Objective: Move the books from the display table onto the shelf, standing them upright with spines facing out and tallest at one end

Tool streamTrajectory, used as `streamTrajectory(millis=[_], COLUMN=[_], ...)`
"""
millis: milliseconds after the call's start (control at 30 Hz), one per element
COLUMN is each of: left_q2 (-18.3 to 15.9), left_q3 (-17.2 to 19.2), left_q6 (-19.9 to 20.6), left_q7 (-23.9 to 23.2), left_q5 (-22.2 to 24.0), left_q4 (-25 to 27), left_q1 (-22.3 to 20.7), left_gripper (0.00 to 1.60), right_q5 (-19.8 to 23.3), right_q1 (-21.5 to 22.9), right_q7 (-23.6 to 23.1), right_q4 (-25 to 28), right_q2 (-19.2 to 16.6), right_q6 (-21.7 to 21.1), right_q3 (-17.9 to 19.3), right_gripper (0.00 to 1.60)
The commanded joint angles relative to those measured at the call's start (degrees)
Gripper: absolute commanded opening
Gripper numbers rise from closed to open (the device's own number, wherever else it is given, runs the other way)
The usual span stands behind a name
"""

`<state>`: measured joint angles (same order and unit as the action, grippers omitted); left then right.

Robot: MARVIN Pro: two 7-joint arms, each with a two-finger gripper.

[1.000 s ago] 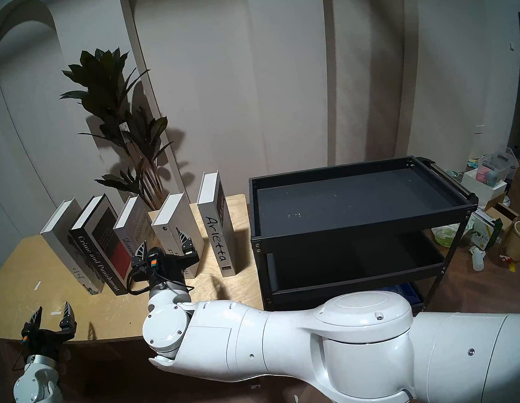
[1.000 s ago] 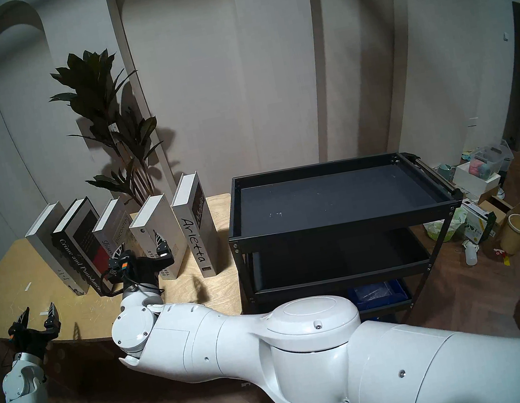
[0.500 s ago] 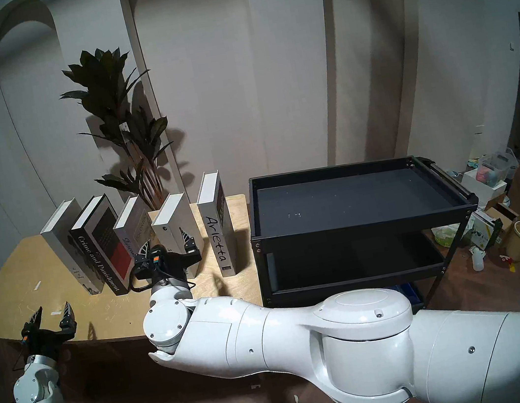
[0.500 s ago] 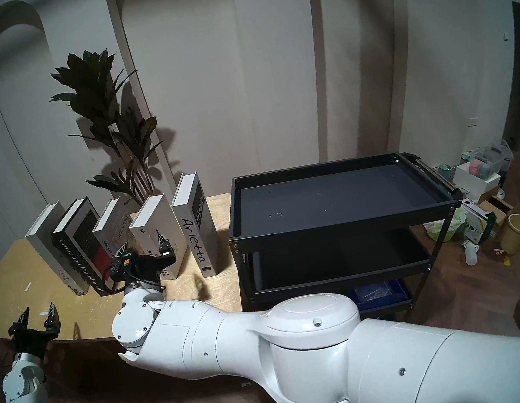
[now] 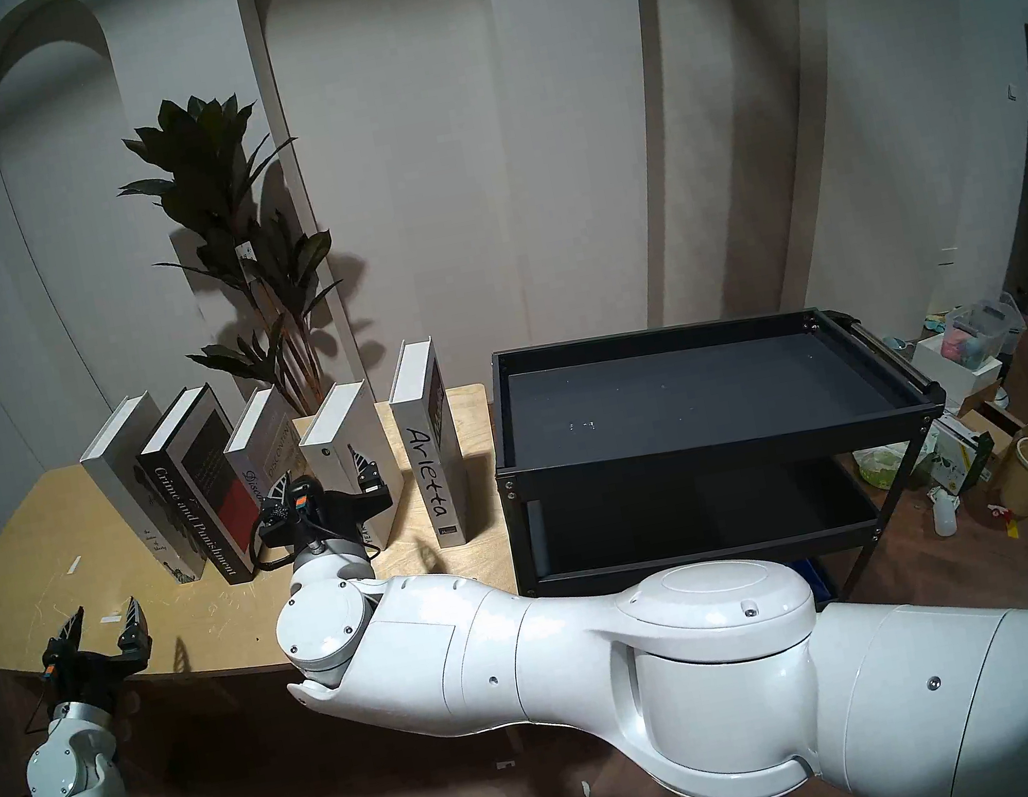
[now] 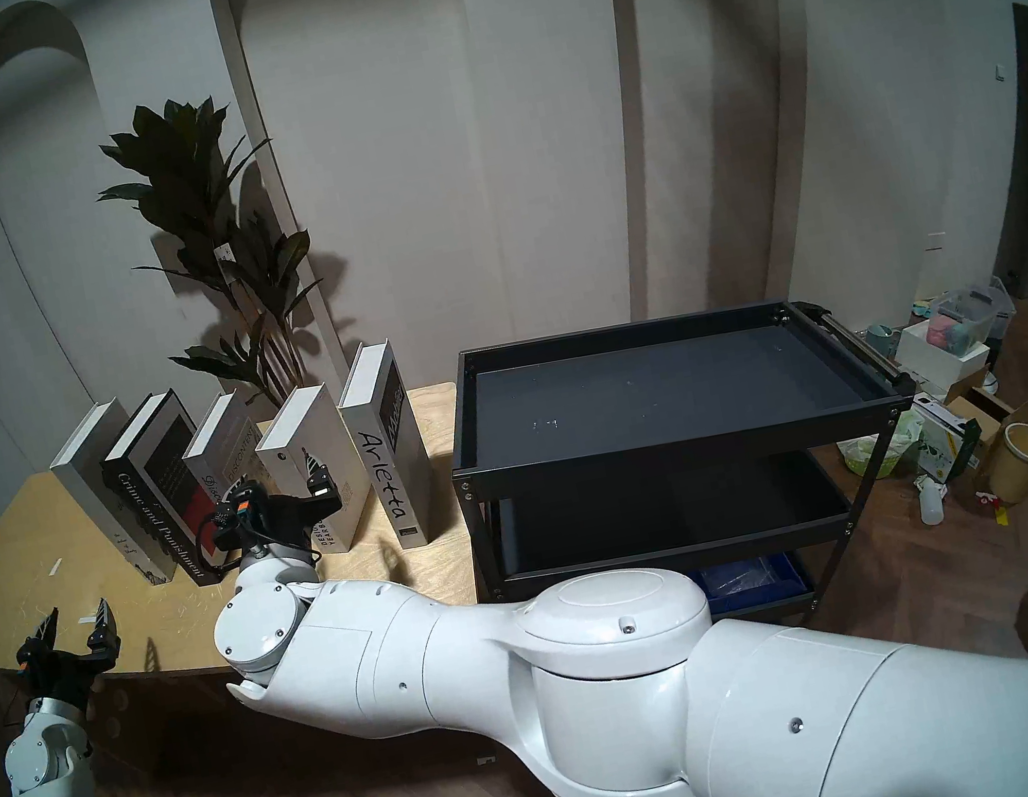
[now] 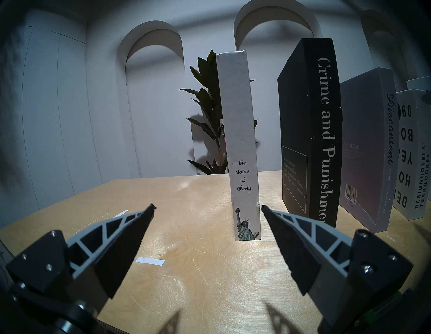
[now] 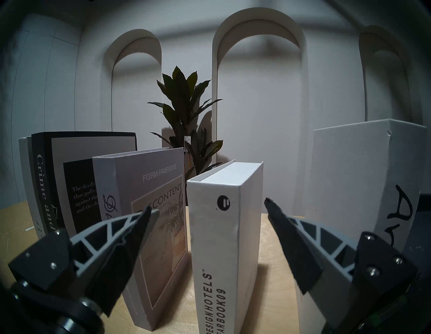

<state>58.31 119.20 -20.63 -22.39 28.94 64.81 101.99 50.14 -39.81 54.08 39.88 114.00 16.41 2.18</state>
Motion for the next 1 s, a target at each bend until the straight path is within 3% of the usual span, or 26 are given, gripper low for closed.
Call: streamTrajectory(millis=[0,967], left_q2=[-0.61,-0.56], left_q3=[0.20,0.18], left_q6=[-0.23,-0.22], left_q7=[-0.10,-0.08], left_q5=[-0.07,-0.04], left_q4=[0.67,0.47], left_q1=[-0.42,-0.49], left_gripper=[1.60,1.60], right_q5=[0.32,2.70], right_q1=[2.60,4.67], right_q7=[-0.99,-6.46], right_q4=[-0.71,-2.40], right_q2=[1.00,1.00], right_q6=[-0.58,-4.99], right_q3=[0.90,1.13], right_gripper=[1.60,1.60])
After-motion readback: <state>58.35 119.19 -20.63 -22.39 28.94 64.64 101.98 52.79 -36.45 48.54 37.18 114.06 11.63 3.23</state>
